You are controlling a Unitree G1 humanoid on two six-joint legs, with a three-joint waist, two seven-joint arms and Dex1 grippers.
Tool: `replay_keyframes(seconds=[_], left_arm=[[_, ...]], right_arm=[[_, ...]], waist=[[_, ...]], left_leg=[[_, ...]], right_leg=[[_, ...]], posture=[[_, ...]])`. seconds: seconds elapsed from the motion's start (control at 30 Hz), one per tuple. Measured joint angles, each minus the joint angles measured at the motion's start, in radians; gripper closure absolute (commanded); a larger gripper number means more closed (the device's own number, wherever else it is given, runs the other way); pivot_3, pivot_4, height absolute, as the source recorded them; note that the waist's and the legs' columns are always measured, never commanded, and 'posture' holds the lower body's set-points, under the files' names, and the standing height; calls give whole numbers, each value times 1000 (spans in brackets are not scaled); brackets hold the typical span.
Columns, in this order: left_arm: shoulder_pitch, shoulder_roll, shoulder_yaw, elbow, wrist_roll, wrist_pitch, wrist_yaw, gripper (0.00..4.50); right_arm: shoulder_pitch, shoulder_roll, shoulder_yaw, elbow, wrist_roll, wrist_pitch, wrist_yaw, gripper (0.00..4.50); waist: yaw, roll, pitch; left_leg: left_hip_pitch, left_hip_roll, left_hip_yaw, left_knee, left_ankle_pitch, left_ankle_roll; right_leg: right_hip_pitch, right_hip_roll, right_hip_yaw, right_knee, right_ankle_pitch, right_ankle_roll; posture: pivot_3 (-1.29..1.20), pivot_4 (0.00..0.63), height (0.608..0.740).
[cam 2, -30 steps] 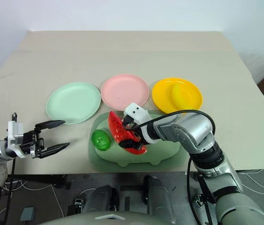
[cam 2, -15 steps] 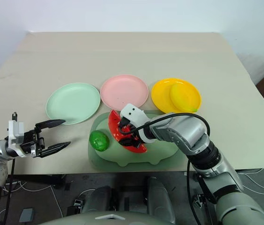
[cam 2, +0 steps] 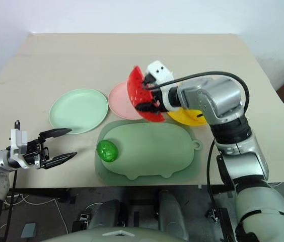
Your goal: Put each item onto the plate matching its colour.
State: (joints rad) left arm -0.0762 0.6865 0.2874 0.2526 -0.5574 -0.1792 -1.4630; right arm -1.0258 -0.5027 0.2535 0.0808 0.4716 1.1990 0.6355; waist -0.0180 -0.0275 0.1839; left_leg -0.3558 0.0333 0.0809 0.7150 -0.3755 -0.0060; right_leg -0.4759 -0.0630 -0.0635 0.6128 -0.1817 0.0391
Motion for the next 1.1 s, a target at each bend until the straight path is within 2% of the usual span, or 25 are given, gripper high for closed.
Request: replay_keyframes(seconds=[0.17,0.37,0.4,0.47,0.63,0.77,0.93,1.1], left_arm=[[-5,0,-1,0,1,0,0,0],[2,0,-1,-1,1,1,0,0],[3,0,-1,-1,1,1,0,0],[4,0,-1,-1,1,2,1,0],[4,0,-1,-3,1,5,1,0],[6,1,-1,-13,0,15,-5,0],[-9,14,-1,-21,-2,24,-28,0],[-70,25,-23,-26,-2,43,-59,0]], right_arm=[[-21,121,38,268,-114,-197,1,1199],[-52,228,29,485,-205,-369,-33,1199],[-62,237,19,509,-218,-389,-40,508],[-71,241,5,540,-237,-418,-47,35],[-71,234,-34,540,-252,-420,-28,35],[-19,145,-88,351,-192,-361,75,35],[144,-46,-185,69,-79,-345,249,35],[324,-198,-278,-99,16,-430,441,35]], waist=[[-3,0,0],[-2,1,1],[-1,1,1],[0,1,1],[-2,2,1],[3,3,2],[8,3,2],[5,3,2]], left_leg=[[0,0,1,0,0,0],[-2,1,0,0,0,0],[-2,1,0,0,0,0],[-2,1,0,0,0,0],[-2,1,-1,0,0,0],[-2,1,-2,0,0,0],[-2,0,-2,0,0,1],[0,0,-2,0,0,1]], right_leg=[[0,-1,0,0,0,0],[-1,-1,0,0,0,0],[-1,-2,0,0,0,0],[-1,-2,0,0,0,0],[-1,-2,0,0,0,0],[-1,-2,-1,0,0,0],[1,-3,-2,-1,0,0],[1,-1,-1,-1,0,1]], posture=[[0,150,736],[0,150,736],[0,150,736],[0,150,736],[0,150,736],[0,150,736],[0,150,736],[0,150,736]])
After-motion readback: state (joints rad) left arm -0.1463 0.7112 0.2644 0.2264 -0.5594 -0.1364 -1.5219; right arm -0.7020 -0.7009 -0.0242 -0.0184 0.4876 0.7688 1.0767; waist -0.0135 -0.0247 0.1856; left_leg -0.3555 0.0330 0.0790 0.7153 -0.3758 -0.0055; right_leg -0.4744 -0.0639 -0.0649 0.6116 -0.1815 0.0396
